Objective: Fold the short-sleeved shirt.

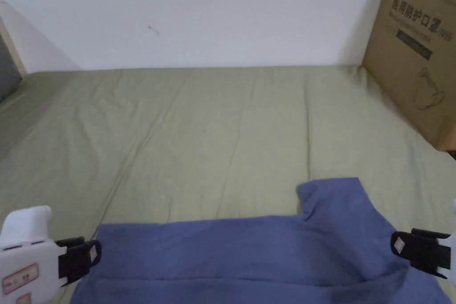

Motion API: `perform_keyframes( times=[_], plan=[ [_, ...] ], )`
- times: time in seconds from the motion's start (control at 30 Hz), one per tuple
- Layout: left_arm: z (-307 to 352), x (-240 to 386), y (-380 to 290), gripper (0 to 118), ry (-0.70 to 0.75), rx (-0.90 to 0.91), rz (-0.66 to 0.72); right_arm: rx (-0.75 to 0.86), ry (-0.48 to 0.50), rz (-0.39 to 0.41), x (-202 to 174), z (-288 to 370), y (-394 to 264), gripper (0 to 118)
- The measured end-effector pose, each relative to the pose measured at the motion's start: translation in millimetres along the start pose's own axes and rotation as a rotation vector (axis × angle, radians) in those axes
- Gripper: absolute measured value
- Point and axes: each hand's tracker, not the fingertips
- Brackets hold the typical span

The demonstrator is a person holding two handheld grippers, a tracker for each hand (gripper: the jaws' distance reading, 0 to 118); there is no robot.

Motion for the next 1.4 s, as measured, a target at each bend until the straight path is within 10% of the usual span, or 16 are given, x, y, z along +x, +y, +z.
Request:
perform_keyframes(
  times=[0.23, 0.27, 0.37, 0.53, 0.63, 0.73, 0.87, 0.97, 1.13, 1.23, 1.3, 1.37, 1.4],
  plan=[
    [-102.0, -44.2, 61.5, 1, 0.075, -0.139, -0.043, -0.062, 0.025, 0.062, -13.1, -28.9, 14.0, 0],
    [-117.8, -54.1, 67.7, 14, 0.099, -0.163, -0.025, -0.071, 0.021, 0.066, -13.5, -31.5, 12.5, 0],
    [-158.4, -77.8, 75.6, 106, 0.161, -0.209, 0.002, -0.106, 0.015, 0.042, -3.2, -39.4, 7.9, 0],
    [-201.3, -84.2, 58.5, 102, 0.115, -0.373, -0.028, -0.179, -0.025, -0.017, 22.2, -60.2, 7.5, 0],
    [-200.4, -71.0, 48.1, 68, 0.163, -0.405, -0.169, -0.198, -0.06, -0.01, 36.0, -80.7, 19.0, 0],
    [-180.6, -67.0, 52.2, 3, 0.137, -0.331, -0.216, -0.21, -0.05, -0.043, 53.7, -108.0, 43.6, 0],
    [-156.6, -54.2, 66.4, 3, 0.08, -0.31, -0.177, -0.163, -0.137, -0.058, 70.2, -153.8, 91.3, 6],
    [-137.1, -46.9, 76.9, 3, 0.044, -0.264, -0.167, -0.242, -0.275, -0.062, 79.6, -202.4, 118.5, 114],
    [-115.2, -44.4, 80.5, 3, 0.019, -0.232, -0.134, -0.383, -0.31, -0.087, 98.9, -263.1, 124.2, 111],
    [-111.9, -43.4, 83.8, 3, 0.027, -0.226, -0.146, -0.416, -0.347, 0.032, 102.6, -276.1, 119.0, 101],
    [-111.9, -42.2, 85.2, 3, 0.03, -0.234, -0.149, -0.365, -0.307, 0.073, 93.6, -262.7, 122.4, 71],
    [-109.6, -41.4, 85.2, 3, 0.028, -0.231, -0.151, -0.359, -0.268, 0.119, 83.5, -247.7, 122.6, 0],
    [-107.8, -40.8, 84.8, 3, 0.026, -0.226, -0.148, -0.367, -0.236, 0.134, 79.4, -241.1, 122.3, 0]
  ],
)
